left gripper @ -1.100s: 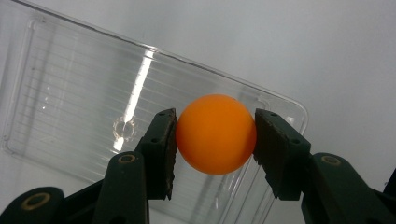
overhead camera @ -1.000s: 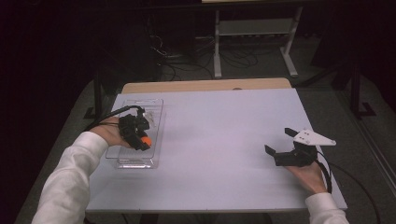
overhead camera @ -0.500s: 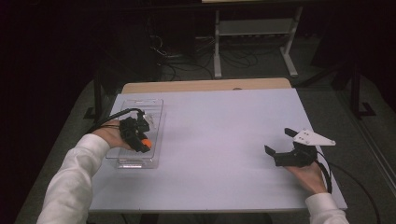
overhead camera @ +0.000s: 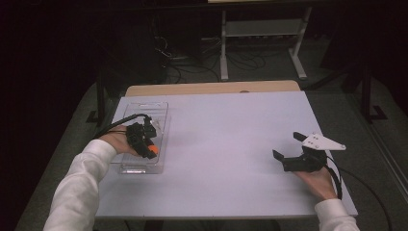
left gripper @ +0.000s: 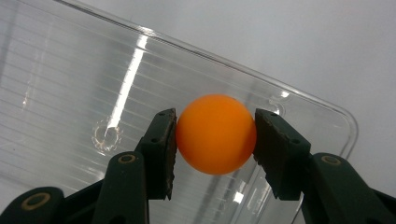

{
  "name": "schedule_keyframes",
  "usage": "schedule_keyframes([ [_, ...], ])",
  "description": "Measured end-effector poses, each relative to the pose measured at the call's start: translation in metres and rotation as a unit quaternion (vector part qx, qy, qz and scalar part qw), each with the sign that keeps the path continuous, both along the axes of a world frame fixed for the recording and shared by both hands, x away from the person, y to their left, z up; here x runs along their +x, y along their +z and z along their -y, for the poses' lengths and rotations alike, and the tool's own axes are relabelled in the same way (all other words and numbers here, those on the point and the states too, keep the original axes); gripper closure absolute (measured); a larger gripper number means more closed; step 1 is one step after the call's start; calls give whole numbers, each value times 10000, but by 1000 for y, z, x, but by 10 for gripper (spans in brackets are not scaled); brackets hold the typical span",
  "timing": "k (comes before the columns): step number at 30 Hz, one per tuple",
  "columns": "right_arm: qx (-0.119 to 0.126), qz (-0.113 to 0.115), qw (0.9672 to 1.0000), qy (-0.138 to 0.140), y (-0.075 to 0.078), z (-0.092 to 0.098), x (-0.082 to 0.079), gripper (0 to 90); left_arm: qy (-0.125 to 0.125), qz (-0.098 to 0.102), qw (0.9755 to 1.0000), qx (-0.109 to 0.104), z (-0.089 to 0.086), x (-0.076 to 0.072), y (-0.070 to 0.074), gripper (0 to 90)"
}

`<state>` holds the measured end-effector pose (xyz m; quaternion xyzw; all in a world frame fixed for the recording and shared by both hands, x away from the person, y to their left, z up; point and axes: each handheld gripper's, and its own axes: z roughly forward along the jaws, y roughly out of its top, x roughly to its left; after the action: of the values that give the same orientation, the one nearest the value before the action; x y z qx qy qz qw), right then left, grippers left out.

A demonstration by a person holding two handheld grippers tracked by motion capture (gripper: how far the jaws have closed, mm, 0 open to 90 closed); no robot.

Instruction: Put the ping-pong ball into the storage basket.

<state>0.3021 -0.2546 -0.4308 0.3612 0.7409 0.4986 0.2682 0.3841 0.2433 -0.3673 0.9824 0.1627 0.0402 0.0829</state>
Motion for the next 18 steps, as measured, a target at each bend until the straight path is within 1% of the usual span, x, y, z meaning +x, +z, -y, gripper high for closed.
schedule_keyframes([
  [6, 10, 7, 10000, -1, 0, 0, 0, 0, 4, -12, 10000, 12, 2, 1, -3, 507],
  [10, 6, 2, 10000, -3, 0, 0, 0, 0, -38, -20, 10000, 67, 4, 2, -6, 507],
  [13, -2, 2, 10000, 1, 0, 0, 0, 0, -60, -17, 10000, 69, 5, 3, -7, 506],
  [18, 2, 2, 10000, -3, 0, 0, 0, 0, -25, -48, 9999, 126, 6, 3, -11, 506],
])
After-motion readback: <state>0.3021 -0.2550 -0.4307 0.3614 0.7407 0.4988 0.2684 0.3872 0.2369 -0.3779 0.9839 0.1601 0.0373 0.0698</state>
